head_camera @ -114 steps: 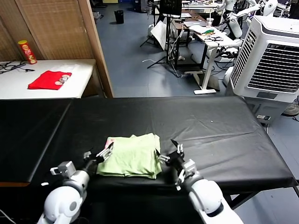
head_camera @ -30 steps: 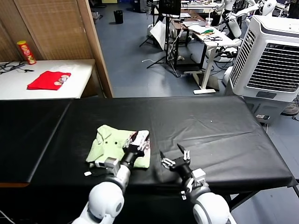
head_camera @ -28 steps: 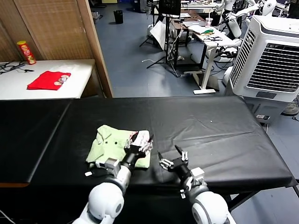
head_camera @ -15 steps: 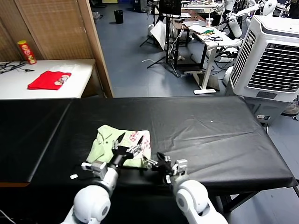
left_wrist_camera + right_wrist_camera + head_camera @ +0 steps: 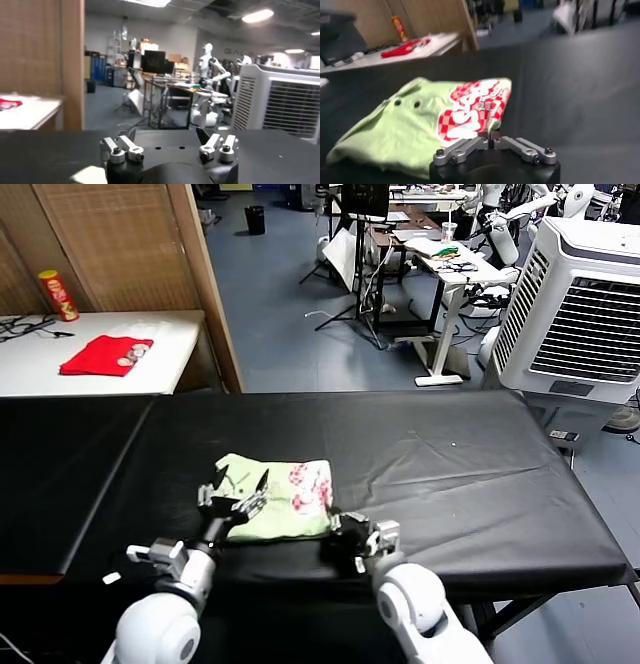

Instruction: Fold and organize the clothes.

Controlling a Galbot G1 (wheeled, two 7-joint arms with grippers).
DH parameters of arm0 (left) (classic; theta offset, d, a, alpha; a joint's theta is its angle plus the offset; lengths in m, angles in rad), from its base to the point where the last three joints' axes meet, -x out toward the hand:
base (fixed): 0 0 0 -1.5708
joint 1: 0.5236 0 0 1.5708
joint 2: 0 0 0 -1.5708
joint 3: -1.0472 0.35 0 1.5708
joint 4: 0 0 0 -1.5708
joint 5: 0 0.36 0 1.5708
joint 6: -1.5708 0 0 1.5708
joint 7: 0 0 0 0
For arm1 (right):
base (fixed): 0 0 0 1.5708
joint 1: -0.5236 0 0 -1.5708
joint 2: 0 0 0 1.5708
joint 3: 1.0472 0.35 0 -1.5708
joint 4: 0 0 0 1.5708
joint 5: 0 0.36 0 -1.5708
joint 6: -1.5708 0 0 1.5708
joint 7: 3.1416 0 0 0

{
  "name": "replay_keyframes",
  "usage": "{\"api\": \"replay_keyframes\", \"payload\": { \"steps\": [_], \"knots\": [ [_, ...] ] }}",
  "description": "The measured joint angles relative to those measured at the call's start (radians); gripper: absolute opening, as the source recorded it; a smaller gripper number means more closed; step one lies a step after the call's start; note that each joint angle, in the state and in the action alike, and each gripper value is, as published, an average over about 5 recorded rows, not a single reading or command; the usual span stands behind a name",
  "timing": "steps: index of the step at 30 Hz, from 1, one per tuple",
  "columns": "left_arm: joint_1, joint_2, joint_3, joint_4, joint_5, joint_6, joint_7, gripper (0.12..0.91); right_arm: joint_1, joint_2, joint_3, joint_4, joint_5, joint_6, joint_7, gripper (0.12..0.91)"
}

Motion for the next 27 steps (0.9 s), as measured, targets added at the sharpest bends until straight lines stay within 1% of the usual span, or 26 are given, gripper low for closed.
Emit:
{"api": "replay_keyframes", "payload": {
  "steps": [2,3,5,6,8,9,10,12,13,14,16,17,19,22,24,27],
  "knots": [
    [0.013,0.01,-0.009,0.005,0.0,-0.027,0.001,0.798,-0.013,-0.033,0.022,0.016,-0.061,0.048,-0.033,0.124],
    [0.019,0.016,-0.013,0.009,0.0,-0.044,0.002,0.798,-0.02,-0.052,0.033,0.025,-0.092,0.074,-0.047,0.137],
    [0.033,0.027,-0.021,0.016,-0.001,-0.067,0.004,0.798,-0.041,-0.089,0.055,0.046,-0.149,0.13,-0.062,0.197],
    [0.04,0.032,-0.024,0.018,-0.003,-0.072,0.004,0.798,-0.052,-0.105,0.066,0.058,-0.171,0.156,-0.061,0.243],
    [0.054,0.043,-0.028,0.015,-0.009,-0.066,-0.004,0.798,-0.079,-0.131,0.085,0.083,-0.2,0.204,-0.045,0.356],
    [0.062,0.049,-0.029,0.011,-0.012,-0.057,-0.013,0.798,-0.095,-0.14,0.094,0.096,-0.21,0.226,-0.032,0.407],
    [0.07,0.054,-0.029,0.007,-0.014,-0.051,-0.025,0.798,-0.111,-0.147,0.104,0.11,-0.218,0.247,-0.016,0.473],
    [0.089,0.066,-0.031,-0.003,-0.014,-0.045,-0.046,0.798,-0.151,-0.154,0.123,0.137,-0.228,0.286,0.015,0.574],
    [0.099,0.073,-0.032,-0.008,-0.014,-0.047,-0.055,0.798,-0.176,-0.156,0.133,0.152,-0.233,0.306,0.03,0.637],
    [0.111,0.08,-0.035,-0.013,-0.014,-0.052,-0.061,0.798,-0.204,-0.156,0.144,0.167,-0.239,0.326,0.044,0.684],
    [0.138,0.095,-0.045,-0.022,-0.015,-0.065,-0.067,0.798,-0.267,-0.154,0.168,0.196,-0.254,0.367,0.068,0.757],
    [0.155,0.103,-0.051,-0.027,-0.016,-0.072,-0.07,0.798,-0.303,-0.151,0.18,0.21,-0.267,0.391,0.081,0.777],
    [0.195,0.119,-0.067,-0.035,-0.025,-0.084,-0.072,0.798,-0.372,-0.142,0.202,0.236,-0.292,0.436,0.106,0.793],
    [0.268,0.141,-0.096,-0.046,-0.06,-0.093,-0.076,0.798,-0.472,-0.125,0.226,0.269,-0.321,0.484,0.141,0.797],
    [0.32,0.15,-0.12,-0.053,-0.085,-0.093,-0.08,0.798,-0.536,-0.114,0.237,0.29,-0.326,0.495,0.16,0.798],
    [0.395,0.156,-0.155,-0.064,-0.101,-0.088,-0.092,0.798,-0.63,-0.102,0.248,0.329,-0.323,0.481,0.186,0.798]
  ]
}}
